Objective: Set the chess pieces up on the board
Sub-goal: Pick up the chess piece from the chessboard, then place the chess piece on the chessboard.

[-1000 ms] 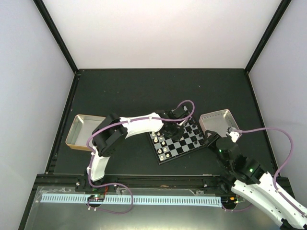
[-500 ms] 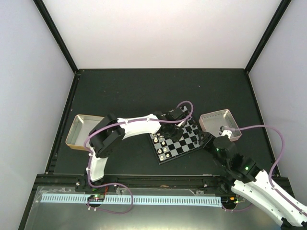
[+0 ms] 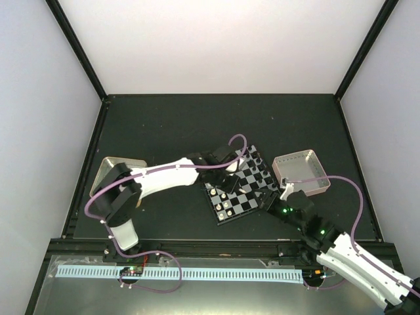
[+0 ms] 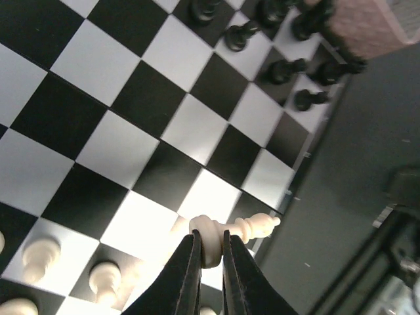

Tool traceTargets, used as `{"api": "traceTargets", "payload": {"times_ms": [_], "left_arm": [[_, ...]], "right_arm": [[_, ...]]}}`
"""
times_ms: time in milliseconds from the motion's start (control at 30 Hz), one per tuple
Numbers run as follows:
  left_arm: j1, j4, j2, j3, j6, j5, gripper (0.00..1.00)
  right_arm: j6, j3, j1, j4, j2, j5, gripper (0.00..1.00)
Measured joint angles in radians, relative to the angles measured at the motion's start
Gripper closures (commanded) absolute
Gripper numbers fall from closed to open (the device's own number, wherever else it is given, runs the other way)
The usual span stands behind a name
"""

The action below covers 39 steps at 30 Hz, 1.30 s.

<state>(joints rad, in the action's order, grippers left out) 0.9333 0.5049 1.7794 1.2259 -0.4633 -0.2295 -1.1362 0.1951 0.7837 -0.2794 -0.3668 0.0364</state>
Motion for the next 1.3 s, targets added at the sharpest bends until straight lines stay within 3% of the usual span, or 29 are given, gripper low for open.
{"api": "traceTargets", "payload": {"times_ms": [333, 733, 1033, 1300], "left_arm": [[-0.061, -0.094, -0.237, -0.115, -0.007, -0.251, 0.98], [-0.076, -0.146, -0.277, -0.154, -0.032, -0.352, 0.98], [-0.089, -0.166, -0.282, -0.171, -0.05, -0.36, 0.98], [-0.103, -0.176, -0.284, -0.176, -0.061, -0.361, 0.98]], "right_arm": [[-0.029, -0.013, 0.0, 0.258, -0.046, -0.138, 0.41], [0.007, 0.112, 0.0, 0.255, -0.203, -0.175, 0.73], [0.018, 0.13, -0.001, 0.234, -0.25, -0.199, 0.66], [0.03, 0.134, -0.001, 0.225, -0.27, -0.22, 0.94]]}}
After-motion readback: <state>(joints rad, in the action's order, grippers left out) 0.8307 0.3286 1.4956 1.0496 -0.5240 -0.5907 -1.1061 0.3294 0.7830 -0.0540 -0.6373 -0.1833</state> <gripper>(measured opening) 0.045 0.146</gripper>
